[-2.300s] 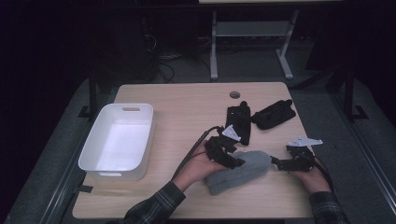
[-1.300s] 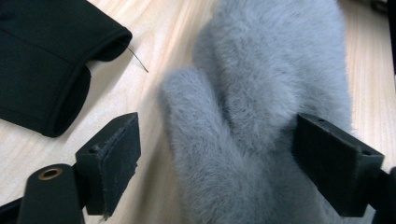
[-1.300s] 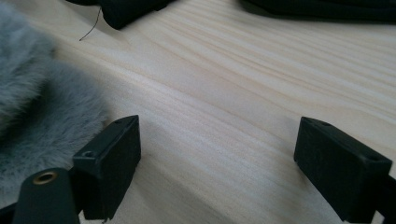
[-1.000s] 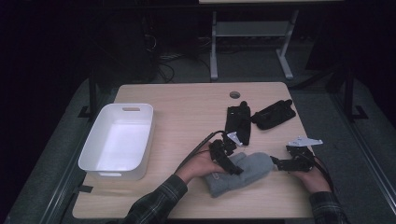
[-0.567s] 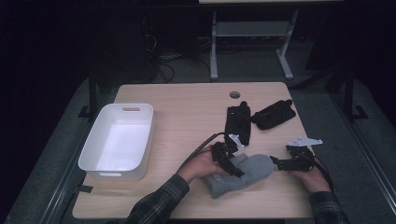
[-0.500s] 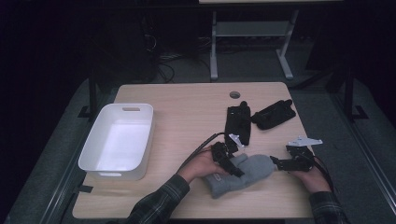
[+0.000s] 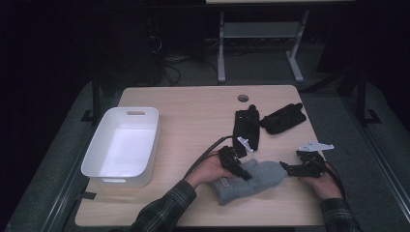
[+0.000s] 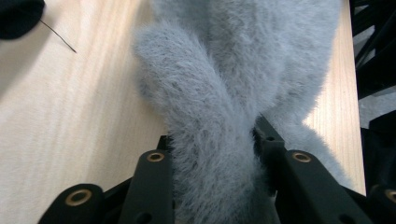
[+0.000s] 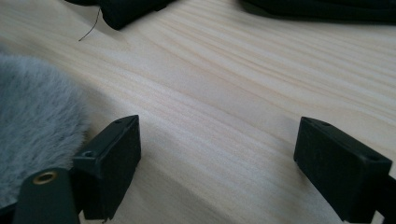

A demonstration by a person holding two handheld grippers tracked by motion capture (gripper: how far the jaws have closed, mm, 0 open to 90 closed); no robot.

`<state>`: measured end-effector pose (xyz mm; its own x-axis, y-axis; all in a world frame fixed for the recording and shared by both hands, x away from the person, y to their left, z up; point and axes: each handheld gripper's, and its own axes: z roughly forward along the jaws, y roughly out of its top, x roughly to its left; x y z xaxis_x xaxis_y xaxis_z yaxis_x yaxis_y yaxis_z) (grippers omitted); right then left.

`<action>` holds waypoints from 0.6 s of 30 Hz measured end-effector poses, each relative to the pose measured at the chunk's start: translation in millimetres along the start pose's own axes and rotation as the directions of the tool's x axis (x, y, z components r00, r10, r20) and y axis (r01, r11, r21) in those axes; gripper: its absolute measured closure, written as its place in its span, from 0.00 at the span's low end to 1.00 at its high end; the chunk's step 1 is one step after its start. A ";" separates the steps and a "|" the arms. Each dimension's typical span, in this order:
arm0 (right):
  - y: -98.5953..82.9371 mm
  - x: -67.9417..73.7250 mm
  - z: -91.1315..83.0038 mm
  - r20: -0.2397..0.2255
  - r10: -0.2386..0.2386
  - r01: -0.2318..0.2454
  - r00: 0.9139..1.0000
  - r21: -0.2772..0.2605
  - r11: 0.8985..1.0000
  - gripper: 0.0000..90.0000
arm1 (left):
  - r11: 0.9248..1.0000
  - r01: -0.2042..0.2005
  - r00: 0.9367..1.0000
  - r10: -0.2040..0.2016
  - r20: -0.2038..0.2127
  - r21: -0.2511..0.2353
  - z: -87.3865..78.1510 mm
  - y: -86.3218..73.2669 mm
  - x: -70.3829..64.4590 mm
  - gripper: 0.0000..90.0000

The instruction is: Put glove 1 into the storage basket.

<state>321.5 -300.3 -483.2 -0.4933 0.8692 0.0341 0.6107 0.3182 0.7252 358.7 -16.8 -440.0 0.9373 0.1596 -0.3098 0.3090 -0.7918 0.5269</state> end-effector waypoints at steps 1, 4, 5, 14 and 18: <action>0.0 0.0 0.0 0.000 0.000 0.000 1.000 0.000 1.000 0.16 | 1.000 0.004 1.000 -0.004 -0.003 -0.013 -1.1 0.2 -1.6 0.76; -0.1 -0.5 -0.1 -0.003 0.003 -0.003 1.000 -0.001 1.000 0.16 | 0.999 0.009 1.000 -0.009 -0.010 -0.030 -7.5 0.7 -4.3 0.79; -0.1 -0.6 -0.2 -0.004 0.003 -0.003 1.000 -0.002 1.000 0.16 | 0.999 0.004 1.000 -0.005 -0.011 -0.039 -9.8 0.8 -4.9 0.81; -0.1 -0.1 -0.1 -0.001 0.001 -0.001 1.000 0.000 1.000 0.16 | 0.996 0.026 1.000 -0.026 -0.002 -0.081 -25.8 -0.8 -7.1 0.87; -0.1 -0.1 -0.1 -0.001 0.000 0.000 1.000 0.000 1.000 0.16 | 0.997 0.019 1.000 -0.019 0.005 -0.073 -25.2 -1.7 -5.7 0.85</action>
<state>321.4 -300.5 -483.2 -0.4937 0.8689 0.0350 0.6107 0.3178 0.7253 356.9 -1.5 -419.3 0.9305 0.1718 -0.3235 0.3379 -0.7434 0.5772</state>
